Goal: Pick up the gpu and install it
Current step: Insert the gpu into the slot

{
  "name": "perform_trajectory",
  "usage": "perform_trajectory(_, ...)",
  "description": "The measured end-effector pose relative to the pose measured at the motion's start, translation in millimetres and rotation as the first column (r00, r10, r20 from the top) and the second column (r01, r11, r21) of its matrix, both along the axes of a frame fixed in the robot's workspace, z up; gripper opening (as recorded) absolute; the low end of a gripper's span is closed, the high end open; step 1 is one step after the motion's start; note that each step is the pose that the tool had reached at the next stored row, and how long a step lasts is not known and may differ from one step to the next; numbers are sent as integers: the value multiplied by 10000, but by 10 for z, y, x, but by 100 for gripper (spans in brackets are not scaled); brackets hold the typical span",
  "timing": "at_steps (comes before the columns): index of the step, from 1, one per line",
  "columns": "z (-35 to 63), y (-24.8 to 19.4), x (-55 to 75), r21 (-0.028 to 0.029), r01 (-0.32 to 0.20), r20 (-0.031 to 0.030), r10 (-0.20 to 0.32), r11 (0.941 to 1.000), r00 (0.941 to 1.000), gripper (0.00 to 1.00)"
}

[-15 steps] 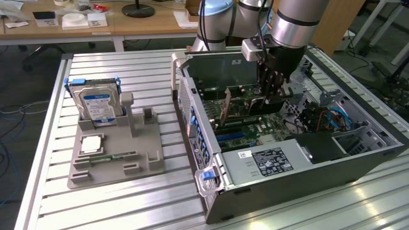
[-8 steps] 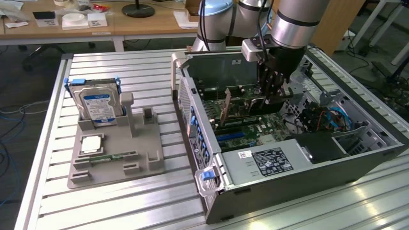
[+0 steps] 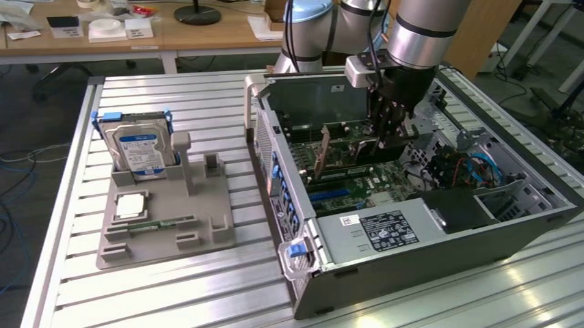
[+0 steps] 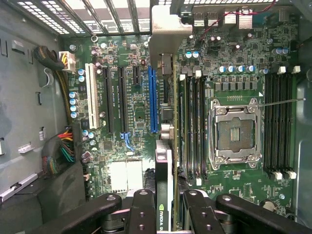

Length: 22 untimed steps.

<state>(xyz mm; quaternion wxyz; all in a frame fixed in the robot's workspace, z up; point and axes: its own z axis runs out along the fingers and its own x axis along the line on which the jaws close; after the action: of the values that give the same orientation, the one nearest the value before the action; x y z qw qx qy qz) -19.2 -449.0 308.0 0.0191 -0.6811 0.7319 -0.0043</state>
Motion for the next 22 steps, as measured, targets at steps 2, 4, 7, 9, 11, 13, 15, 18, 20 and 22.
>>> perform_trajectory(2,0,0,0,0,0,0,0,10000,10000,27)
perform_trajectory(4,0,0,0,0,0,0,0,10000,10000,27)
perform_trajectory(7,-1,0,-11,1,-1,-1,1,10000,10000,27)
perform_trajectory(9,-3,0,-34,1,0,0,0,10000,10000,27)
perform_trajectory(11,-6,-1,-57,1,0,-4,0,10000,10000,27)
perform_trajectory(13,-10,-14,-66,-1,-1,-14,1,10000,10000,27)
perform_trajectory(15,-19,-45,-70,0,-1,-38,1,10000,10000,27)
perform_trajectory(18,-31,-87,-73,1,0,-79,0,10000,10000,27)
perform_trajectory(20,-30,-87,-73,0,1,-80,-1,10000,10000,27)
perform_trajectory(22,-30,-87,-73,1,1,-80,-1,10000,10000,27)
